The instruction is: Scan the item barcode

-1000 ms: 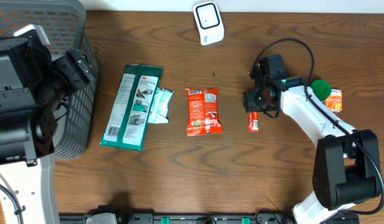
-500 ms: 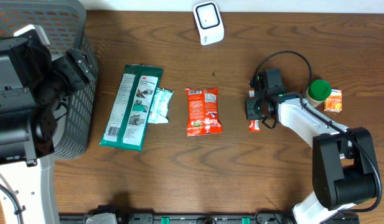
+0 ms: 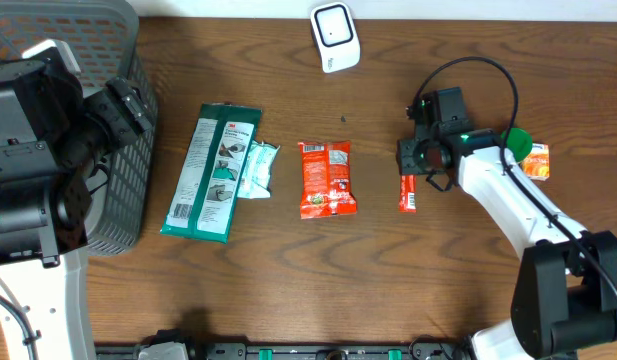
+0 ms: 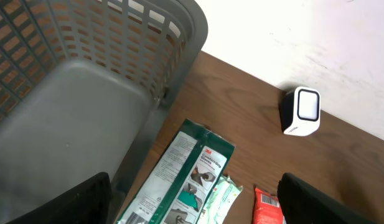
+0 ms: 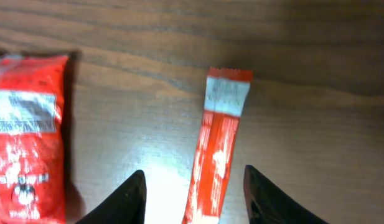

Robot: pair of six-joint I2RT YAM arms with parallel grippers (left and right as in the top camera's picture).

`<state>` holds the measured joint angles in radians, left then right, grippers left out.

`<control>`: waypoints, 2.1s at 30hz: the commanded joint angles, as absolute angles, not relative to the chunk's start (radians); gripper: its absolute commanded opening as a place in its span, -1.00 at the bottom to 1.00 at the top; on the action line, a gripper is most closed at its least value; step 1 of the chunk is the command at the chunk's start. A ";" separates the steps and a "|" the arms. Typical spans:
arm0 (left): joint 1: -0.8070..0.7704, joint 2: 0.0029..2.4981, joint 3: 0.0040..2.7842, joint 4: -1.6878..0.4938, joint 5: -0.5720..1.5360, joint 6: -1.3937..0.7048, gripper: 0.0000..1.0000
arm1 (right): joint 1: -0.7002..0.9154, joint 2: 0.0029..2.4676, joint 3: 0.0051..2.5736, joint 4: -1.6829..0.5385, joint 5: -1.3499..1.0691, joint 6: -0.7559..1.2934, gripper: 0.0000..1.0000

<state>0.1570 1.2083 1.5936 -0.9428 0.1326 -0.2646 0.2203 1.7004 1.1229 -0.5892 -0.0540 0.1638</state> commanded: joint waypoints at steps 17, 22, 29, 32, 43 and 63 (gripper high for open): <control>0.161 1.208 1.594 -0.945 0.139 -0.256 0.71 | 0.157 1.817 1.127 -0.587 -0.183 0.250 0.15; 0.161 1.208 1.594 -0.944 0.139 -0.257 0.71 | 0.126 1.817 1.192 -0.690 -0.186 0.246 0.22; 0.160 1.208 1.594 -0.936 0.153 -0.257 0.71 | 0.123 1.817 1.244 -0.747 -0.216 0.197 0.37; 0.149 1.216 1.581 -0.978 0.258 -0.256 0.71 | 0.121 1.817 1.243 -0.748 -0.215 0.197 0.39; -0.062 1.362 1.441 -1.050 0.355 -0.259 0.07 | 0.120 1.820 1.242 -0.724 -0.214 0.198 0.28; -0.249 1.625 1.430 -1.050 0.316 -0.255 0.36 | 0.136 2.012 1.220 -0.496 -0.147 0.212 -0.06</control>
<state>-0.2443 1.6215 1.4326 -1.0473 0.3347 -0.2615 0.1352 1.9678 1.2266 -0.5030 -0.1619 0.2089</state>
